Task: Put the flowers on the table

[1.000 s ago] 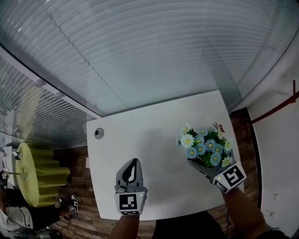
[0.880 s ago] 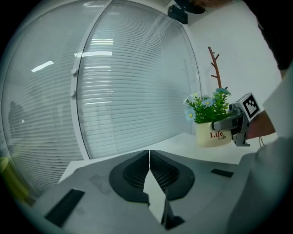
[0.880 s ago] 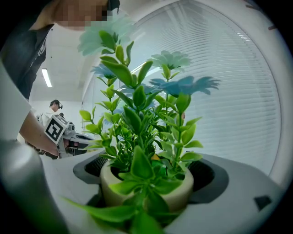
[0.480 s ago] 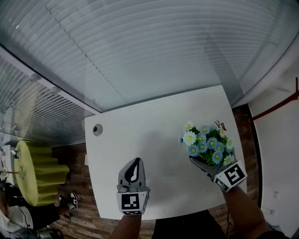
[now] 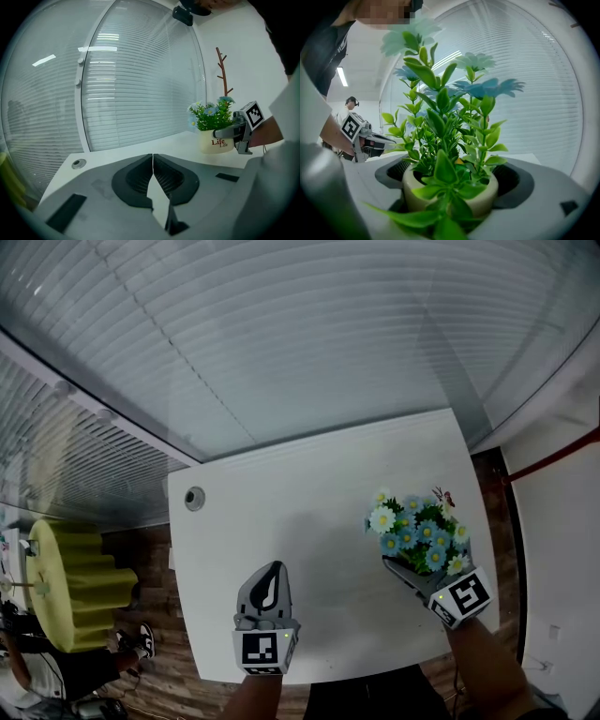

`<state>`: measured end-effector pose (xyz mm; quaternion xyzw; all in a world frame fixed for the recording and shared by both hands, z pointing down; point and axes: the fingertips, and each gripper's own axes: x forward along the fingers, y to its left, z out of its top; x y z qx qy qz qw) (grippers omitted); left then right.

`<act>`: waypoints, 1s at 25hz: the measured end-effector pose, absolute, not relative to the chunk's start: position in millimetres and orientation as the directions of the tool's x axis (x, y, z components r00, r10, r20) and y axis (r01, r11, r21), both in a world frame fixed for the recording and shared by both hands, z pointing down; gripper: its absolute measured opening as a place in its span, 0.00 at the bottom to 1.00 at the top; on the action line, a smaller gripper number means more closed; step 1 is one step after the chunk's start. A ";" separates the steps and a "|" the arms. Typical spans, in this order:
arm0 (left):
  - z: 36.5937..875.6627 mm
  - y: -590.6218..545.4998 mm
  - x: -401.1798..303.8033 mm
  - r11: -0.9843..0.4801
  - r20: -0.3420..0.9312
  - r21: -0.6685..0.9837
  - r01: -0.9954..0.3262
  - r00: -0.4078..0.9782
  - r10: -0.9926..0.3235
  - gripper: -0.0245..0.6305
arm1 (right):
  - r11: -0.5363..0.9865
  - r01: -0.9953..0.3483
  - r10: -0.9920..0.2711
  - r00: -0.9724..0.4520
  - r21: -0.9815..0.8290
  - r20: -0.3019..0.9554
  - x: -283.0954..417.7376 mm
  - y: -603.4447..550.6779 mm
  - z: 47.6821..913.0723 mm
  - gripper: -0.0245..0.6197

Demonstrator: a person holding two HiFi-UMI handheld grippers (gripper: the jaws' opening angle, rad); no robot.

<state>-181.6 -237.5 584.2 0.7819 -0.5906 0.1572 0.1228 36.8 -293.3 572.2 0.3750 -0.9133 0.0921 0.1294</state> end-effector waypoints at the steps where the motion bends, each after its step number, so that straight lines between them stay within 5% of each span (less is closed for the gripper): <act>1: 586.5 -237.5 -182.2 -0.274 0.391 0.002 -0.962 0.253 -0.885 0.05 | 0.700 -0.711 -0.663 -0.683 -0.071 0.307 37.1 -293.5 574.3 0.84; 25: 597.1 -231.6 -201.8 -0.253 0.405 0.034 -0.967 0.245 -0.881 0.05 | 0.706 -0.706 -0.645 -0.674 -0.058 0.361 12.3 -278.9 611.1 0.84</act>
